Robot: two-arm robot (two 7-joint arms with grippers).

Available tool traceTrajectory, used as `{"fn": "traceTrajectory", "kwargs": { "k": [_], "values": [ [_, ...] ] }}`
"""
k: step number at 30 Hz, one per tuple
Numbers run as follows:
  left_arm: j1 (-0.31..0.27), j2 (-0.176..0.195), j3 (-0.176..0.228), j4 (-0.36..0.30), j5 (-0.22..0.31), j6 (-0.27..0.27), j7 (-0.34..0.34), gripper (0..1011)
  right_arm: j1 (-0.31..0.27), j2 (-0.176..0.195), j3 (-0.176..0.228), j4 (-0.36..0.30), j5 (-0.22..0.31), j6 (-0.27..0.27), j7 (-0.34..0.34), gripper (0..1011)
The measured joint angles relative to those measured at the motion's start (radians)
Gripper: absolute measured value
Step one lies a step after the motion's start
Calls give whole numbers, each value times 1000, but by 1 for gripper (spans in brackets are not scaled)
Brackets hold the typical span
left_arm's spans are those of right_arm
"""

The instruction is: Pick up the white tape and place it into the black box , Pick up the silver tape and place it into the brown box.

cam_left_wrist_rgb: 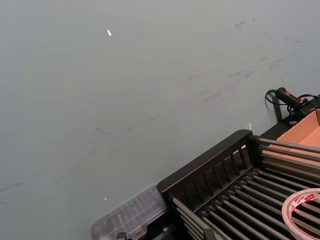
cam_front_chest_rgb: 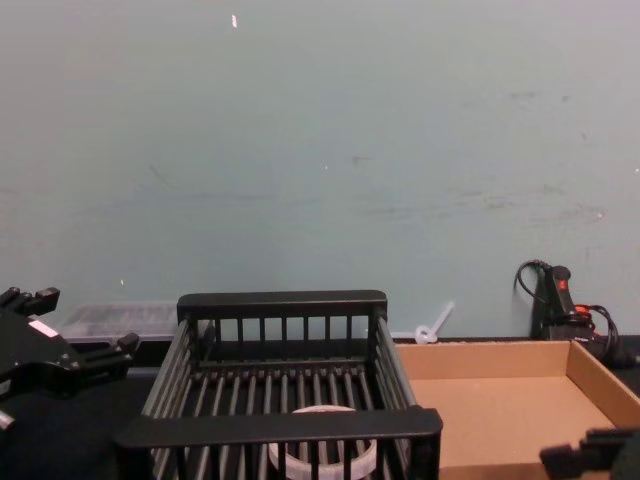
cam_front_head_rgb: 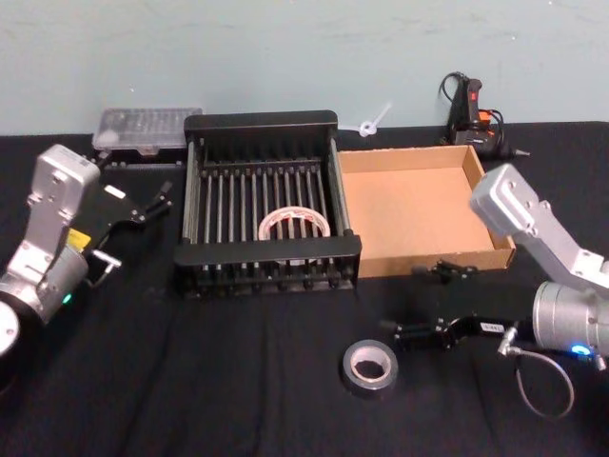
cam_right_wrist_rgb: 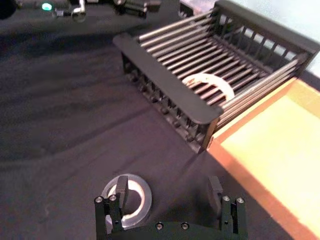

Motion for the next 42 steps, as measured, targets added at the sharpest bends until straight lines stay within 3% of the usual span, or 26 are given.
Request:
{"fn": "traceTrajectory", "kwargs": {
  "k": [18,42],
  "values": [
    [0,0,0,0,0,0,0,1001,53,0,-93,67,1,14,14,1000],
    [0,0,0,0,0,0,0,1001,93,-20,-147,120,-4,25,13,1000]
  ]
}}
